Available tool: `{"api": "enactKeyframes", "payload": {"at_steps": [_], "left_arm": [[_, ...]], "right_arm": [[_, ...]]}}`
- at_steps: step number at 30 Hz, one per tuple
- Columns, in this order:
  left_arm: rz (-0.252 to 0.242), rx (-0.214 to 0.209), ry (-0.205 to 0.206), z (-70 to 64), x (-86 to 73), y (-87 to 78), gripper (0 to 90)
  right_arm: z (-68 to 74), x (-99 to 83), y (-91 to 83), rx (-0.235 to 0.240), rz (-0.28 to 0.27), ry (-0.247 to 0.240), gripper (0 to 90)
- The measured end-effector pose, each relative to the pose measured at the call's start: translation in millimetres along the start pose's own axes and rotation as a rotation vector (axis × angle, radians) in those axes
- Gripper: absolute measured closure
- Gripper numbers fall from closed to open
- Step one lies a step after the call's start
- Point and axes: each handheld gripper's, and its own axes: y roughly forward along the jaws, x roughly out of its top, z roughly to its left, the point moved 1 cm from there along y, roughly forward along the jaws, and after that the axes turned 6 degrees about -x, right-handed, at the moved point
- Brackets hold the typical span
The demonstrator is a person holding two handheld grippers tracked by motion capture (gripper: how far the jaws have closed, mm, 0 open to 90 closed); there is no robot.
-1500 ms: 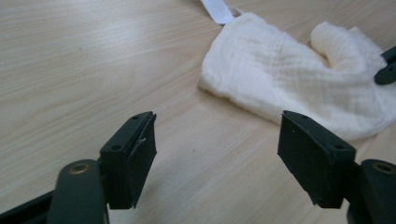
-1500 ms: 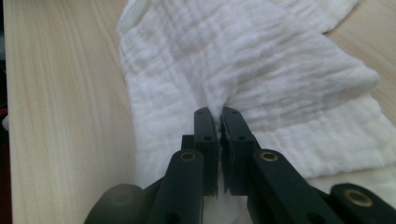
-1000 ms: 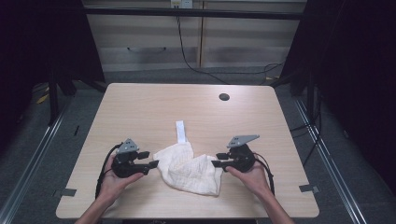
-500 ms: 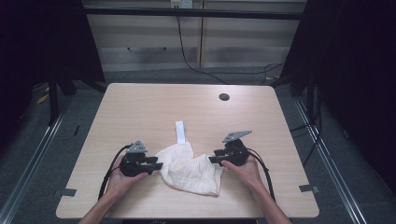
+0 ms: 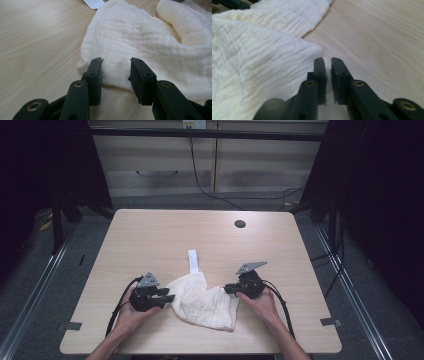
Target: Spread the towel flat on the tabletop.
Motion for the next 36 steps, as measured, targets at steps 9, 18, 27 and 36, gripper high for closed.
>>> {"api": "enactKeyframes", "payload": {"at_steps": [9,18,27,36], "left_arm": [[-0.010,0.003,-0.021,0.3,-0.3,0.2,63.0],[-0.035,-0.046,-0.059,0.2,2.5,-3.7,52.8],[-0.077,-0.029,-0.073,-1.1,4.0,-14.5,40.3],[-0.115,-0.010,-0.074,3.8,4.2,-21.6,37.4]], "right_arm": [[-3.4,5.5,-12.7,0.010,-0.058,0.021,88.1],[-10.5,13.5,-26.3,0.003,-0.102,0.039,88.3],[-20.2,29.4,-35.7,-0.021,-0.137,0.051,88.3],[-31.6,50.2,-55.6,-0.060,-0.185,0.058,88.2]]}}
